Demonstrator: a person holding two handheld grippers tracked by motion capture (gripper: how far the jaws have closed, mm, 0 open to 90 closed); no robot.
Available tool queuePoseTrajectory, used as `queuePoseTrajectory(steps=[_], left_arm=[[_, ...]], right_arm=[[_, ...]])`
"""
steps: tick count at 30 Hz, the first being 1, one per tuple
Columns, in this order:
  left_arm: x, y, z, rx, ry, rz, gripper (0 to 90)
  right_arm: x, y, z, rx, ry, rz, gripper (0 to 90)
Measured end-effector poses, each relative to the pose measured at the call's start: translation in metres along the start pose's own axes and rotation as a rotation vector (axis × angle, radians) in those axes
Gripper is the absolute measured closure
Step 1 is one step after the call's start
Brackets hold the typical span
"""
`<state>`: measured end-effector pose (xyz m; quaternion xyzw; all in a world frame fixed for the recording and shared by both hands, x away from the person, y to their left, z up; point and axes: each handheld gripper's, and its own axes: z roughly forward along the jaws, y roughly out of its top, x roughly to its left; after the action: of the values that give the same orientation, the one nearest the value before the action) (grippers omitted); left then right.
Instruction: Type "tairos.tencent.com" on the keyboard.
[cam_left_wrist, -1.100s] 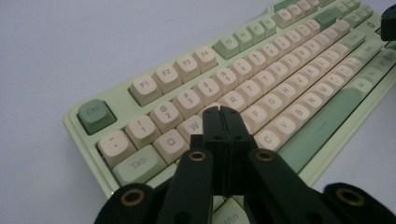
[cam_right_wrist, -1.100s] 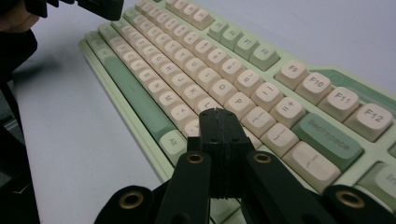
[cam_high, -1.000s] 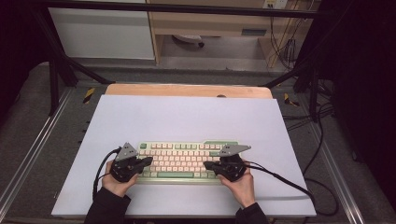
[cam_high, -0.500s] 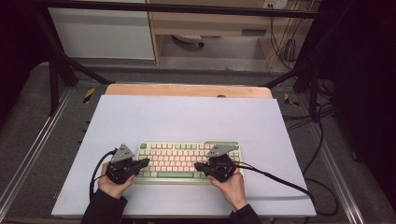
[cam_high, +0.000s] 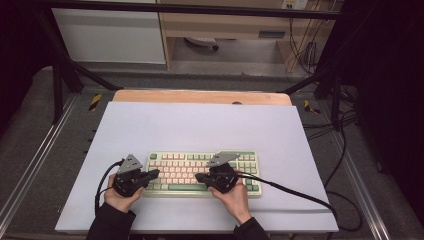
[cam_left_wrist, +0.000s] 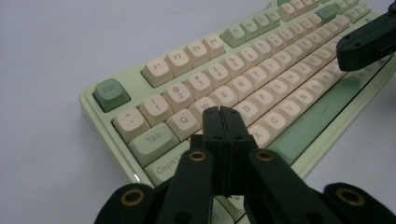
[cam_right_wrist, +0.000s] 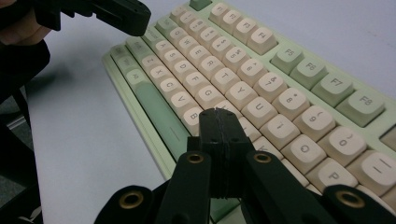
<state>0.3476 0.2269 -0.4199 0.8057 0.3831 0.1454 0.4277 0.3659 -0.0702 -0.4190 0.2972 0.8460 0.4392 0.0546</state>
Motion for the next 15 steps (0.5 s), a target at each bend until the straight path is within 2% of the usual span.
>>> queuePoseTrajectory(steps=[15], left_arm=[[0.000,0.000,0.001,0.000,0.003,0.001,90.0]], right_arm=[[0.000,-0.001,0.017,0.023,0.011,0.000,90.0]])
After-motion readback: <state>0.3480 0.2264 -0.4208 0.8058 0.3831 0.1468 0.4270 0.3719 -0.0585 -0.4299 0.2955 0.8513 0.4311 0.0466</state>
